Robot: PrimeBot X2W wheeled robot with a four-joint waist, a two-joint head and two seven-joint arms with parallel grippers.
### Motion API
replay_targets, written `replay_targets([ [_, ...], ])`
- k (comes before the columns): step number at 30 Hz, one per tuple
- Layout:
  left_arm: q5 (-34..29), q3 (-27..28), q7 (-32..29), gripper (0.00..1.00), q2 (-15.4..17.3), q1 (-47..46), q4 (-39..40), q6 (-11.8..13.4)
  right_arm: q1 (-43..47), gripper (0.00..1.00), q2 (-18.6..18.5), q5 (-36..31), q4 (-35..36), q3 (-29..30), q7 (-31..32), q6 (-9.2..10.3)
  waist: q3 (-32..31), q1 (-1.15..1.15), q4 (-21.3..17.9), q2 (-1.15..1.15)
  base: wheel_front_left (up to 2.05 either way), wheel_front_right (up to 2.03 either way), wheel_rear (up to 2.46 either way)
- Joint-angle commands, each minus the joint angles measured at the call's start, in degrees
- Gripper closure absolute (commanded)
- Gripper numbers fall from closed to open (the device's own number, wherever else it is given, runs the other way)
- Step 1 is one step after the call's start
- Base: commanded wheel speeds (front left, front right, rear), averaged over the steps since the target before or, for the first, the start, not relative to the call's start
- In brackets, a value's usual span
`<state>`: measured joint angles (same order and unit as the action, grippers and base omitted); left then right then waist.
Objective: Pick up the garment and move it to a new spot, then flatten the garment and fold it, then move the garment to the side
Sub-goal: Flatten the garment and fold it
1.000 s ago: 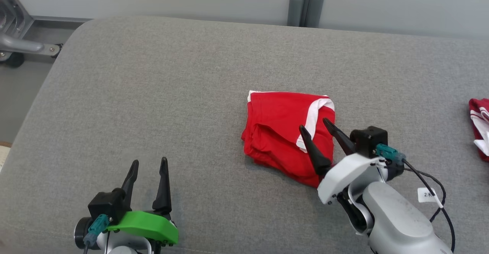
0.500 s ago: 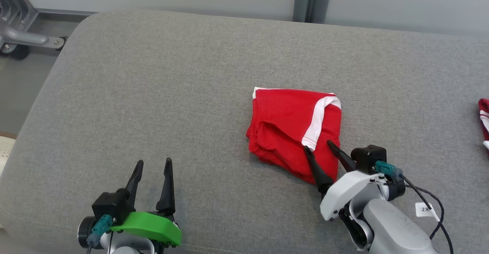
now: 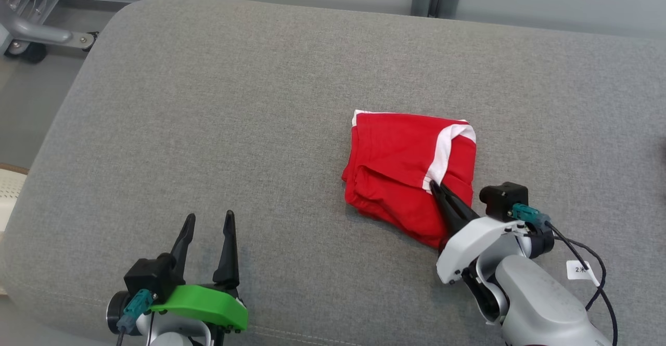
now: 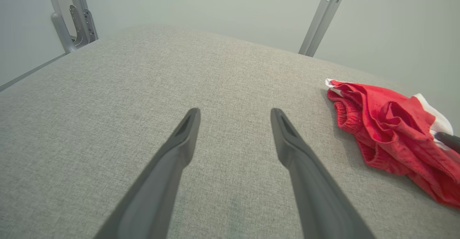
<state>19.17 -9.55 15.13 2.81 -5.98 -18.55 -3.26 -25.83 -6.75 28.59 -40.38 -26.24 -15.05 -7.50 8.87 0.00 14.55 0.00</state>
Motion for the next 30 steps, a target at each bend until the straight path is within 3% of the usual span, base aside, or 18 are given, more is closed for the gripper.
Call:
replay_targets([
  [1,0.6,-0.1,0.0,0.0,0.2,-1.0,0.1,0.3,-1.0,1.0,-0.4,0.2,0.6,0.2,-0.2,0.04,0.2,0.0,-0.1,0.0,0.0,0.0,0.0],
  [9,1.0,-1.5,0.0,0.0,0.2,-2.0,0.2,0.2,-6.2,1.0,-1.2,0.5,1.1,-1.2,-0.2,0.04,1.0,0.0,1.0,0.0,0.0,0.0,0.0],
  [17,2.5,-5.8,0.0,0.0,0.2,-4.4,0.3,0.7,-14.8,1.0,-2.6,0.0,-5.6,-3.5,0.6,0.05,3.4,0.0,6.1,0.0,0.0,0.0,0.0],
  [18,2.7,-6.3,0.0,0.0,0.2,-4.6,0.4,0.8,-15.7,0.78,-2.8,-0.2,-6.7,-3.8,0.7,0.04,3.8,0.0,6.7,0.0,0.0,0.0,0.0],
  [19,3.0,-6.8,0.0,0.0,0.2,-4.9,0.5,0.9,-16.8,0.43,-3.0,-0.4,-7.7,-3.9,0.7,0.04,4.2,0.0,7.4,0.0,0.0,0.0,0.0],
  [20,3.3,-7.3,0.0,0.0,0.2,-5.1,0.6,1.1,-17.7,0.0,-2.9,-0.3,-8.7,-3.9,0.6,0.04,4.6,0.0,7.9,0.0,0.0,0.0,0.0],
  [24,3.8,-8.1,0.0,0.0,0.2,-5.7,0.8,1.7,-20.7,0.0,-2.7,0.1,-10.6,-4.7,0.1,0.04,5.5,0.0,9.1,0.0,0.0,0.0,0.0],
  [30,3.3,-6.9,0.0,0.0,0.2,-5.7,0.6,2.1,-20.7,0.0,-1.7,2.0,-6.8,-5.0,-0.2,0.04,4.9,0.0,7.9,0.0,0.0,0.0,0.0],
])
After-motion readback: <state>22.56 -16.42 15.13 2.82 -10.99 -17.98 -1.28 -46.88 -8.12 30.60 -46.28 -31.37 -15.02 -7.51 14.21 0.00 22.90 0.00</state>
